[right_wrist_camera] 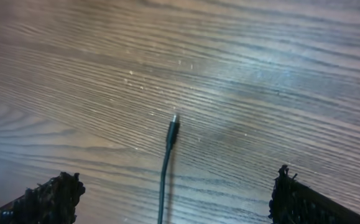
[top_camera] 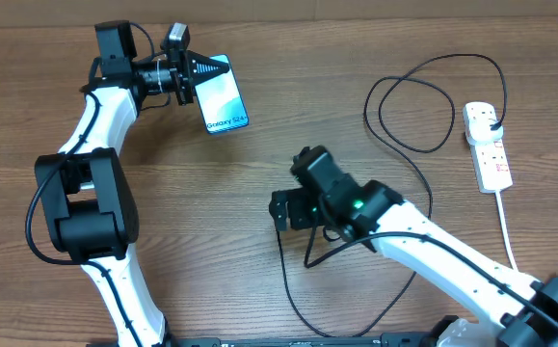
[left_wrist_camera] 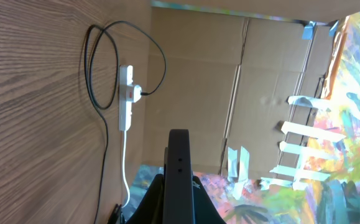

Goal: Plug charger to phone and switch on socket
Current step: 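Open the right gripper and withdraw it, left gripper holding the phone, then lower the right gripper over the black cable's plug end and grasp it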

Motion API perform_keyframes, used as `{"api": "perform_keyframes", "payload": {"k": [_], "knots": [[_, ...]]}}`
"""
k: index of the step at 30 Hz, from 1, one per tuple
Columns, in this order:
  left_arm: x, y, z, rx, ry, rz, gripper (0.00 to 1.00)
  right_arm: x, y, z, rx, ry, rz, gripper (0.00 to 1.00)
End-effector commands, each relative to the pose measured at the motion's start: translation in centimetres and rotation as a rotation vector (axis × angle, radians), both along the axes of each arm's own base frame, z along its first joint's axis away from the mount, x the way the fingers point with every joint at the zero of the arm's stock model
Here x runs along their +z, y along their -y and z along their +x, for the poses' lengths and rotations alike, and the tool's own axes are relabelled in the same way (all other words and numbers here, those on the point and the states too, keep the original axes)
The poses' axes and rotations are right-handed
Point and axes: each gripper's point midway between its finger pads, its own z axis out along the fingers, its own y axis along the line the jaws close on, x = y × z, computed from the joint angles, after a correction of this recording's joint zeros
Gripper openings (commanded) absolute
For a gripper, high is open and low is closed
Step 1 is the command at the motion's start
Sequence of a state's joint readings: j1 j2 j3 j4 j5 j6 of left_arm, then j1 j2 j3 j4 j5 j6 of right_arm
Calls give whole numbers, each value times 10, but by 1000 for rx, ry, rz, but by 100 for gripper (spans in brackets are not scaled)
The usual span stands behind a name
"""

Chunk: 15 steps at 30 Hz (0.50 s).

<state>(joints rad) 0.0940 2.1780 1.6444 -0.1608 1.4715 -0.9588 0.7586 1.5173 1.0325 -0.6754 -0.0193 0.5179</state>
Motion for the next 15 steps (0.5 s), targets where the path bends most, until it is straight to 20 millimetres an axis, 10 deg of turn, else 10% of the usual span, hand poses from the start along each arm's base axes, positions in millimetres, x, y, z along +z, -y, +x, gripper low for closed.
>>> {"api": "perform_keyframes", "payload": {"k": [1, 15], "knots": [[10, 2, -4, -36, 42, -23, 4, -2, -6, 10, -33, 14, -37, 100], [9, 1, -4, -32, 50, -18, 4, -46, -17, 9, -58, -149, -175, 100]]}}
